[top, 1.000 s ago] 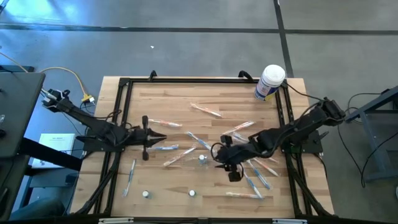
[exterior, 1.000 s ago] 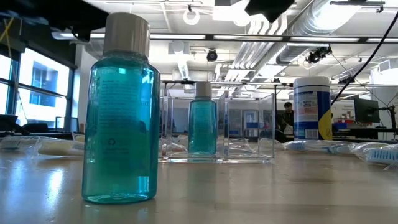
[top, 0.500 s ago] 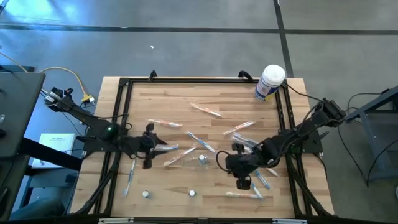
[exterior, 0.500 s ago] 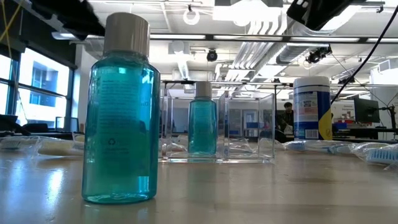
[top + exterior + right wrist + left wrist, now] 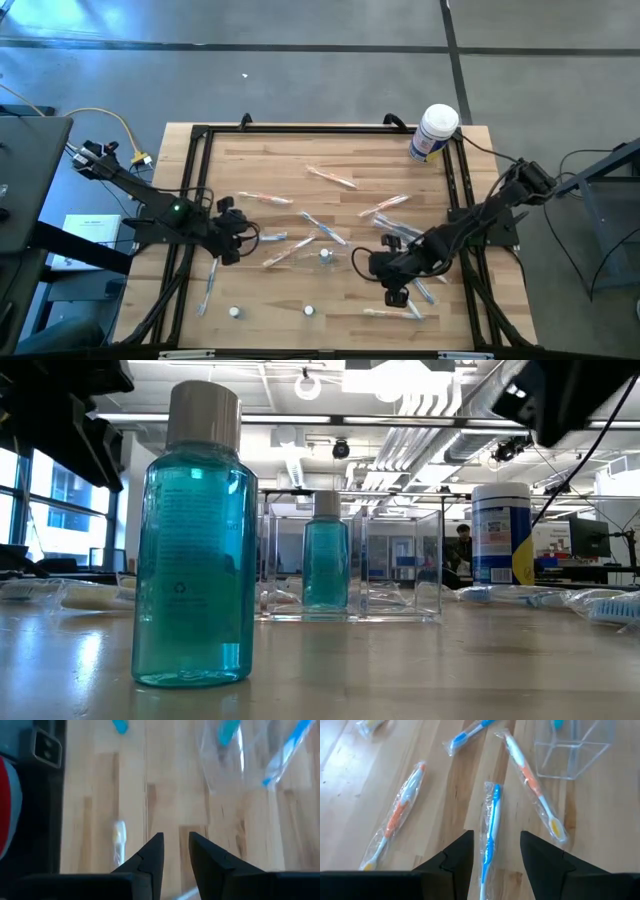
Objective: Pick & Place toothbrushing station
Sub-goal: Put the blue toothbrush into the transparent organizer
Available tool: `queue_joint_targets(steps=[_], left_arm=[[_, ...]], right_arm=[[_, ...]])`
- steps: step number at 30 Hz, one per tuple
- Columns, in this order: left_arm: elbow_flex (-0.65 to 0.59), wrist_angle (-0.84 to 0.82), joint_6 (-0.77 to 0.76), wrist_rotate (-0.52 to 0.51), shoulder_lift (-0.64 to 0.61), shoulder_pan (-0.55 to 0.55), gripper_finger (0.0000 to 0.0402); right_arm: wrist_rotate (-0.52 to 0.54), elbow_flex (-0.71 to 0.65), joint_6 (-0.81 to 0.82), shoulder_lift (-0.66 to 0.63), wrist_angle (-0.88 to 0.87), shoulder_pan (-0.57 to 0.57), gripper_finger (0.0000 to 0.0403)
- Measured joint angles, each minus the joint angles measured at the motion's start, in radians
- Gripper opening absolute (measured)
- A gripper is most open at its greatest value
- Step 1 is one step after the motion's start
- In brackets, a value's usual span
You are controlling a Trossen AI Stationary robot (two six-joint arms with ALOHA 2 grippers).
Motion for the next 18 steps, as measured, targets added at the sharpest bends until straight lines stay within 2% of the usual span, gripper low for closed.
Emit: queue_joint_targets(steps=[5, 10, 12, 18], left_arm=[[-0.005, 0.033, -0.004, 0.012, 0.059, -0.013, 0.0155], [-0.007, 0.05, -0.033, -0.016, 0.136, -0.044, 0.0155], [-0.007, 0.081, -0.077, -0.017, 0.163, -0.038, 0.0155], [-0.007, 0.039, -0.087, 0.028, 0.224, 0.005, 0.0155]], right_arm=[[0.004, -0.047, 0.037, 0.0, -0.006, 0.003, 0.0081], [0.075, -0.053, 0.06, 0.0, -0.004, 0.005, 0.0081], [0.078, -0.053, 0.048, 0.0, 0.0, 0.008, 0.0081], [0.139, -0.053, 0.025, 0.0, 0.015, 0.013, 0.0081]])
